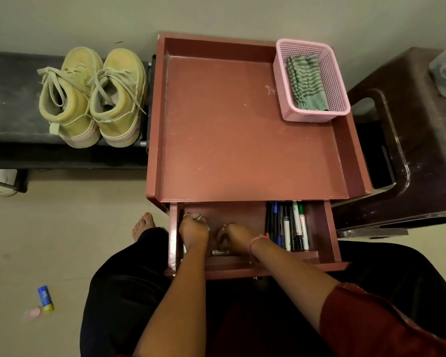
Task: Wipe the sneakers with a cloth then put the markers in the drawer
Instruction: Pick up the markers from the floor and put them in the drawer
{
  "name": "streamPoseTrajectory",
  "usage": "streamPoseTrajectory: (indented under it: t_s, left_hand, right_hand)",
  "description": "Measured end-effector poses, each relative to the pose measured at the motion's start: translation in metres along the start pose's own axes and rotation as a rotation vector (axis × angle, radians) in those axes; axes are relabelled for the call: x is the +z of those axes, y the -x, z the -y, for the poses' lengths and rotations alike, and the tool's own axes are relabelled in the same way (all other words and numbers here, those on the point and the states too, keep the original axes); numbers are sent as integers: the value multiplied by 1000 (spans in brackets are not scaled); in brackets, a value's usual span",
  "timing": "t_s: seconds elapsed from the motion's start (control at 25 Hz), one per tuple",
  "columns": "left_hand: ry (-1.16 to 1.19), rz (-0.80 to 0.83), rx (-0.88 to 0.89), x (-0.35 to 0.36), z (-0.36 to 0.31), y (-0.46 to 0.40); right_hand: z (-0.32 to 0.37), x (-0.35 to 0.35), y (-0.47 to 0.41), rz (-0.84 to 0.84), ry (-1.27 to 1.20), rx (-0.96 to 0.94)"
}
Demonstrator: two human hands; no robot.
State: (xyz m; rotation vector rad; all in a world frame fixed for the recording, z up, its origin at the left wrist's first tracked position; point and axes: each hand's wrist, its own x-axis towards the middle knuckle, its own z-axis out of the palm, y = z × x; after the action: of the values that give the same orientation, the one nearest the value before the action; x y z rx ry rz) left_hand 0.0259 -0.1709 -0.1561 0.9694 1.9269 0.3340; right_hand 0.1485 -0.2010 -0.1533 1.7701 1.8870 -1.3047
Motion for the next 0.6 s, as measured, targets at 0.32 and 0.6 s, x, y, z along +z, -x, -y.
streamPoseTrajectory:
  t_s: [0.32,0.6]
  left_hand:
    - [34,48,-25,-3,-2,2]
    - [-9,64,6,3,2,-3]
  right_hand:
    - [6,13,-4,39,299,-86]
    - [4,15,-9,31,327,-44]
